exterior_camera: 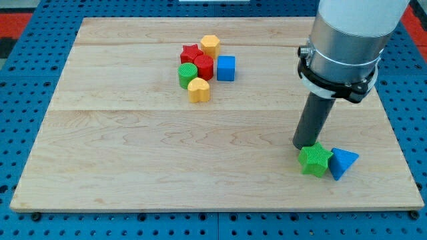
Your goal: Push the blue cube towards the bottom side of the board
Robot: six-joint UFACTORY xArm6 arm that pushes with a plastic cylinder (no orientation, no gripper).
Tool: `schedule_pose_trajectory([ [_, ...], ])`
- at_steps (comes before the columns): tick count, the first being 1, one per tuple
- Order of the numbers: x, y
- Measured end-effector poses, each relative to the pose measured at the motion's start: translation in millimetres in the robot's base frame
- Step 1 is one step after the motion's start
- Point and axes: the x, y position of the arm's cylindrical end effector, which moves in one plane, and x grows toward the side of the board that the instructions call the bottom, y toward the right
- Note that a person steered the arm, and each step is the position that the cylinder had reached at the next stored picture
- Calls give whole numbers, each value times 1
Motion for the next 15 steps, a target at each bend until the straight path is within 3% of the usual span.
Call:
schedule_pose_trajectory([
  [3, 3, 2],
  [4, -25, 25],
  [6, -175, 3],
  [7, -252, -51],
  [8, -251, -100],
  [13, -119, -108],
  [15, -110, -158],
])
